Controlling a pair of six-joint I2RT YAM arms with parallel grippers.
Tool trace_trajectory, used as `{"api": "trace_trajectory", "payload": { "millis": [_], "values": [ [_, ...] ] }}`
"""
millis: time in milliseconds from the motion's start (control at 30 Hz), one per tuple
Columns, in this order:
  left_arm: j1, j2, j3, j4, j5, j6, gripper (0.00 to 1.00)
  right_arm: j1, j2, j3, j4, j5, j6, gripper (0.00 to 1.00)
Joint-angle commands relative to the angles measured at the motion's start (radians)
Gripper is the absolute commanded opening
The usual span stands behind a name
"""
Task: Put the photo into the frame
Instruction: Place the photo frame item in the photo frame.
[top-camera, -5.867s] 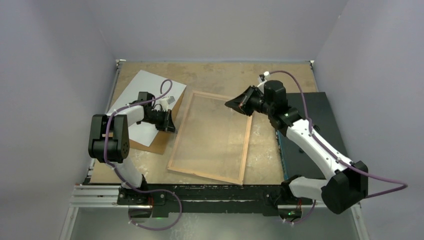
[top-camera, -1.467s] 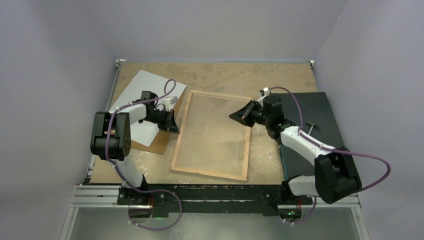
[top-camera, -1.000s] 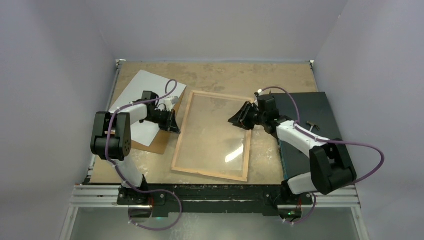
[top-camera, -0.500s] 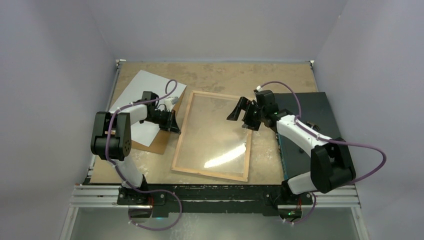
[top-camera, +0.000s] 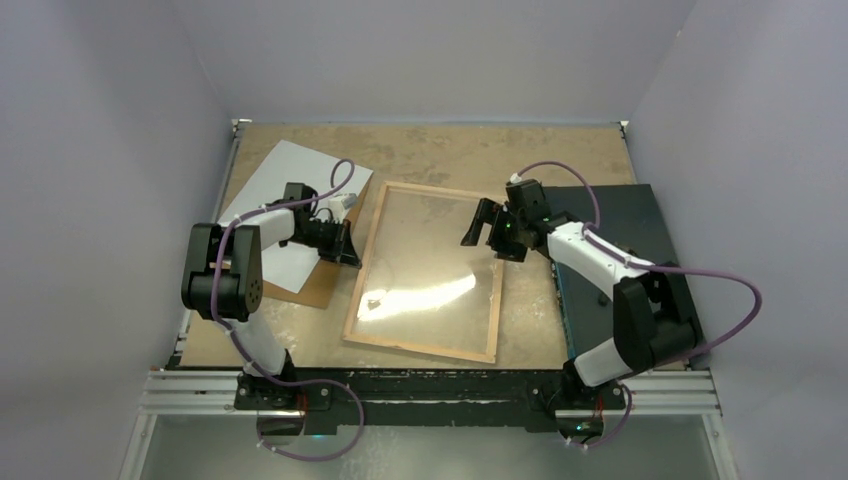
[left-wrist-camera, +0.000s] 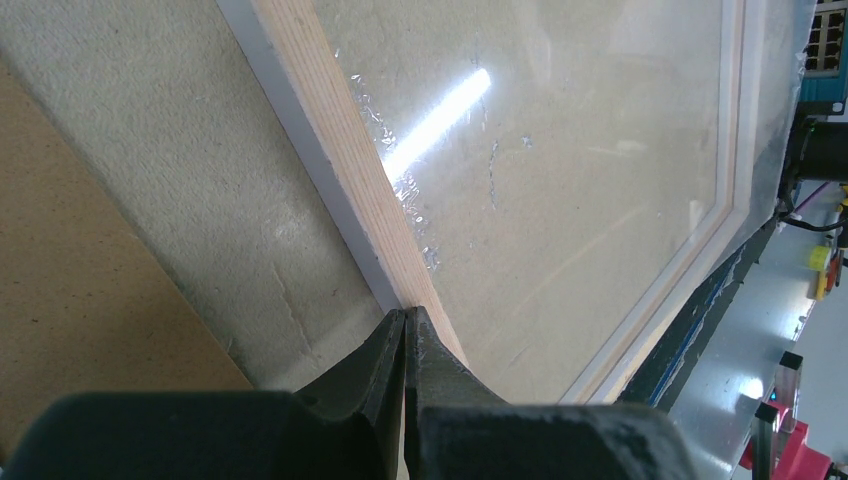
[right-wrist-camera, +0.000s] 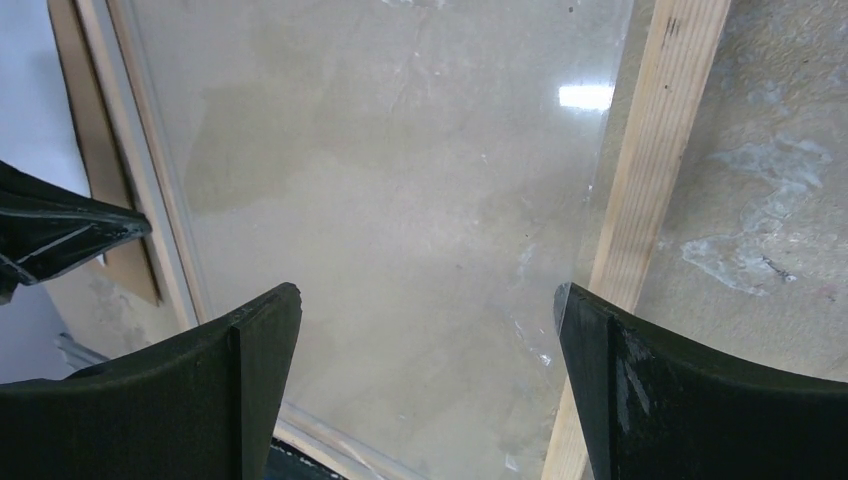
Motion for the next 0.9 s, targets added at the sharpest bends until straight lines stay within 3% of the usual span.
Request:
{"api": "trace_trajectory", "payload": {
  "millis": [0,667,867],
  "values": [
    [-0.010,-0.007,-0.013,0.009,-0.011,0.034,0.00,0.006,0.020,0.059,-0.016,0.058,-0.052,0.99],
    [-0.010,-0.012,-0.012,0.007,-0.003,0.037,0.00,0.037,0.094,0.125,-0.042,0.122,-0.085,0.99],
    [0.000,-0.008,0.009,-0.012,0.005,0.042,0.00,0.037,0.101,0.177,-0.079,0.219,-0.121,0.99]
  ]
}}
